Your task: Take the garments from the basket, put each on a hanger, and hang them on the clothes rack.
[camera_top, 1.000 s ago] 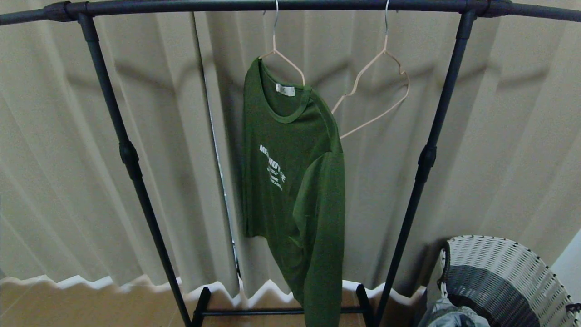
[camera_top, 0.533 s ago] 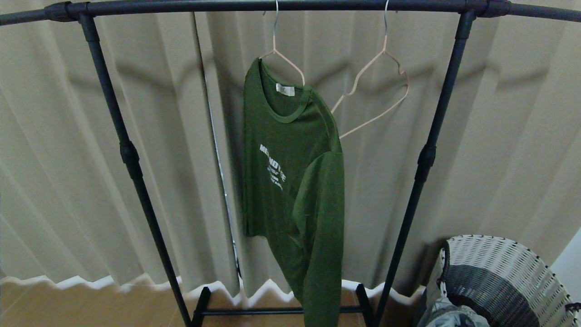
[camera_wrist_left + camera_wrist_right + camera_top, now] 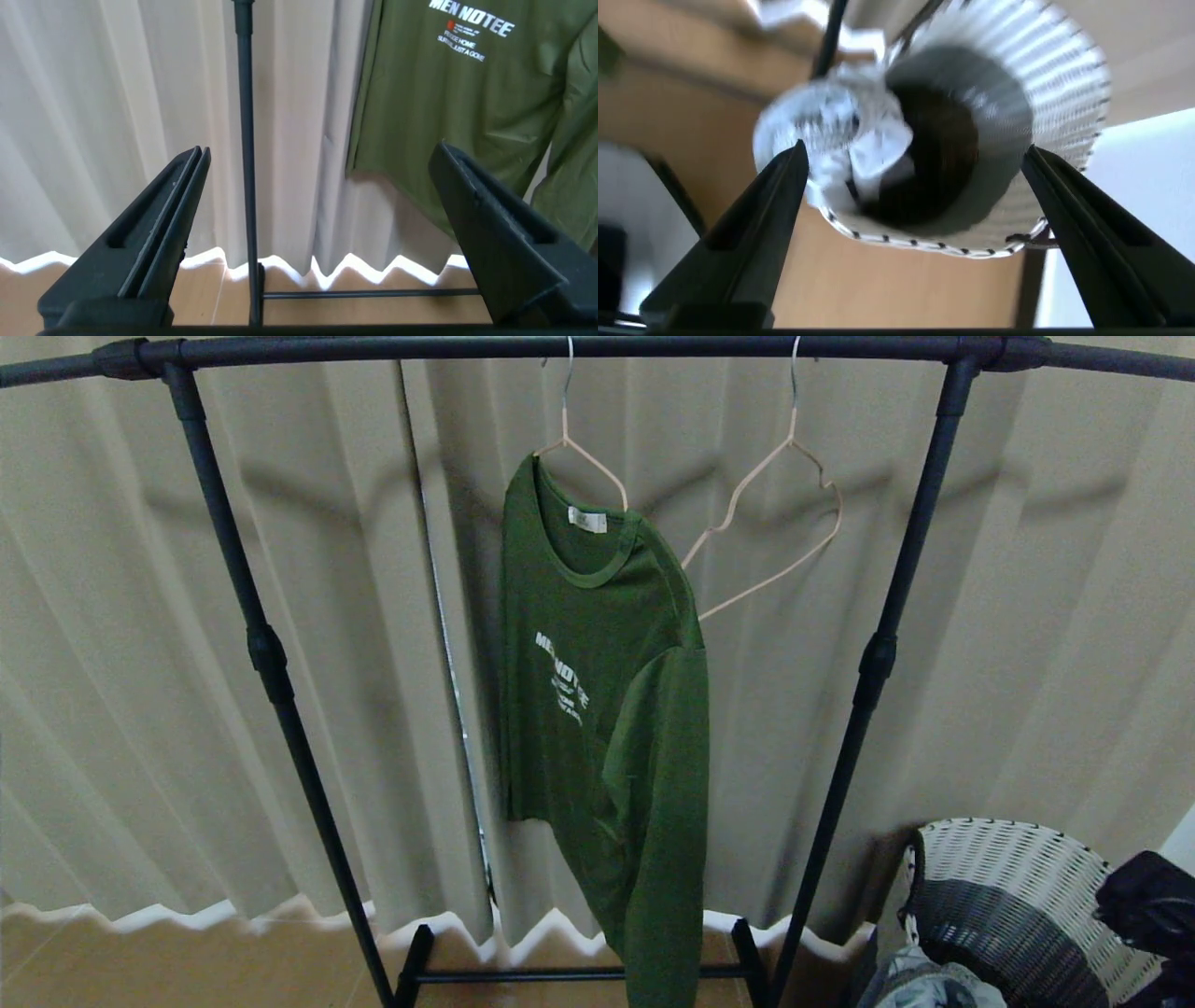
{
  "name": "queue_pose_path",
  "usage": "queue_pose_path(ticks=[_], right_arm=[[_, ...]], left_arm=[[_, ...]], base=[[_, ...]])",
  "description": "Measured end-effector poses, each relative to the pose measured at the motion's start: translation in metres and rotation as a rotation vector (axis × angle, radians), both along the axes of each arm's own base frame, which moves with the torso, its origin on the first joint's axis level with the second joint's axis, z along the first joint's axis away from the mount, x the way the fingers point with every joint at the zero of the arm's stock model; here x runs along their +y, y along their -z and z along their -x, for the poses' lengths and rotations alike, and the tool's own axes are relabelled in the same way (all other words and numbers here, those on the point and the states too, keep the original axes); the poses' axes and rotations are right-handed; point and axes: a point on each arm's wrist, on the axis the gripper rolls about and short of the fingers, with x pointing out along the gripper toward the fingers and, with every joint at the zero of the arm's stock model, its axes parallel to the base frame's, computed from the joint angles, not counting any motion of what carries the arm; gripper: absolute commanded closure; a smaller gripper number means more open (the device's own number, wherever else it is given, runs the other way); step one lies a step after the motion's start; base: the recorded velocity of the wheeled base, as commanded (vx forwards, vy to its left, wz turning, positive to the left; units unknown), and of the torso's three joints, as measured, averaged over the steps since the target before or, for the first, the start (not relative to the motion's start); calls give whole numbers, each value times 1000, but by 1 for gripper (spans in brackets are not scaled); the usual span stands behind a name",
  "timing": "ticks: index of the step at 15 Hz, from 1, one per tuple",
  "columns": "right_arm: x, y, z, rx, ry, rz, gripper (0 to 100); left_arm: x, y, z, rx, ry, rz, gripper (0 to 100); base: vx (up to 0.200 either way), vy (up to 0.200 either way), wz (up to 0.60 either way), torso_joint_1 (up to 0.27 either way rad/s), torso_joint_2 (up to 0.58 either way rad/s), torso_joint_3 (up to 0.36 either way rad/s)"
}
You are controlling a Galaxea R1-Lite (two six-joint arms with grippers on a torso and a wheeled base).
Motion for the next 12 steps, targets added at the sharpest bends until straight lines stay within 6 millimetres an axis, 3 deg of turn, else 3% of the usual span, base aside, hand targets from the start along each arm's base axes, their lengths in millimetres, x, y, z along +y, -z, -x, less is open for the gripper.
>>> queue_pose_path(ticks=[6, 8, 12], right_arm=[[-1, 53, -57, 235, -34, 33, 0], [-1, 68, -74, 227, -27, 41, 0], [-9, 94, -90, 250, 28, 68, 0]], left_arm=[[0, 0, 0, 0, -2, 2, 0], [0, 0, 0, 0, -2, 2, 0], [0, 0, 0, 0, -3, 3, 0]], base=[[0, 0, 0, 0, 0, 0], [0, 0, 0, 0, 0, 0], [0, 0, 0, 0, 0, 0]])
